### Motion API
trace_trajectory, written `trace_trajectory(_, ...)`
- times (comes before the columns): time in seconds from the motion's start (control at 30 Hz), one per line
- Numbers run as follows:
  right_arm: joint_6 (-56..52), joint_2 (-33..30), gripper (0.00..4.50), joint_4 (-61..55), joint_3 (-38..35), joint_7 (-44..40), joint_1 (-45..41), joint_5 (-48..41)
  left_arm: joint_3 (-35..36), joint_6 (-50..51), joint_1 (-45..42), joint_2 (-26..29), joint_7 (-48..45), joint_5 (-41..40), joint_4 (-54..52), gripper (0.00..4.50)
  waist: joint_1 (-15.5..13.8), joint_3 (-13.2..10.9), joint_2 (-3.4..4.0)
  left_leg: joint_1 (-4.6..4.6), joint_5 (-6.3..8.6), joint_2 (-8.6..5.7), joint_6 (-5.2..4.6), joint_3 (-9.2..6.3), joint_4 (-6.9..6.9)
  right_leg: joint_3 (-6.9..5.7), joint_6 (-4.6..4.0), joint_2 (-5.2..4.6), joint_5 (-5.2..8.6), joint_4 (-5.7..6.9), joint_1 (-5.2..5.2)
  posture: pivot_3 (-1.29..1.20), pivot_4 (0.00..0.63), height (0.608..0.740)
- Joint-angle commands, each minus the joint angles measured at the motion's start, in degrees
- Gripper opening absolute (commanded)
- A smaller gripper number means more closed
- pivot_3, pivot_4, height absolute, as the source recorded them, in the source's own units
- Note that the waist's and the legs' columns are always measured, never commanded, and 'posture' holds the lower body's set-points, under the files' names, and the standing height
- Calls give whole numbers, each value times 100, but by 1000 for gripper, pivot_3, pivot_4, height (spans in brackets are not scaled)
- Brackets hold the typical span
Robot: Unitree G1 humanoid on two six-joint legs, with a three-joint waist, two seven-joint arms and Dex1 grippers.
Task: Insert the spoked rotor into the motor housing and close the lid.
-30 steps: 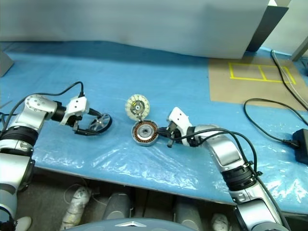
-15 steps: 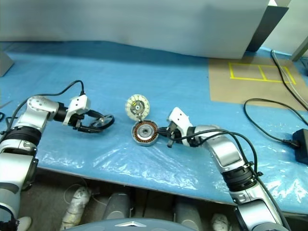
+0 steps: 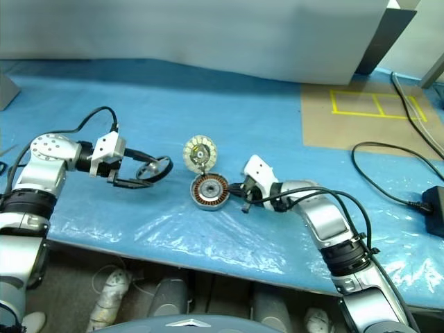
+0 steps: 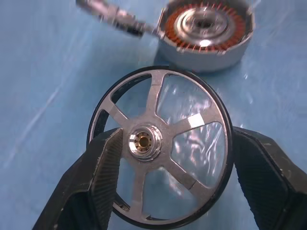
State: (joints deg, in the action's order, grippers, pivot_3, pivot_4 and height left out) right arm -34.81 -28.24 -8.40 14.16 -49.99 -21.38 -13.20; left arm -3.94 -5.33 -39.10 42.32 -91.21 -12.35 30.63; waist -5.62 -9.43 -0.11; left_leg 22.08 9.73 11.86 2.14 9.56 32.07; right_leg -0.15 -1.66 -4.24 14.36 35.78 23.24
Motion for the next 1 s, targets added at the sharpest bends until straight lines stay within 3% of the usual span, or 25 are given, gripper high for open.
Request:
trace_trajectory(0.03, -227, -89, 0, -232, -420, -15, 62, -356, 253, 1058, 302, 13, 70, -814, -1457, 3141, 2, 0, 0, 2, 0, 0, 0, 0, 0, 0, 0, 1, 0, 0, 2, 0, 150, 740)
trace_trajectory(0.27, -375, -288, 0, -396, -706, -13, 99, -560, 82, 1765, 584, -166, 404, -1152, -2582, 3141, 7, -1, 1, 1, 0, 0, -1, 0, 1, 1, 0, 2, 0, 0, 2, 0, 150, 740)
trace_trajectory(0.6, -575, -413, 0, -784, -892, 216, 410, -706, -389, 1215, 693, -835, 1016, -555, -2168, 3141, 13, -1, 1, 2, -1, -2, -1, 2, 2, 6, 2, 2, -1, -4, 2, 0, 150, 740)
trace_trajectory(1.0, -590, -496, 0, -988, -848, 502, 655, -631, -546, 680, 803, -1163, 1567, -107, -1767, 3141, 11, -1, 1, 0, -1, -3, -1, 2, 4, 7, 3, 2, -1, -3, 0, 0, 150, 740)
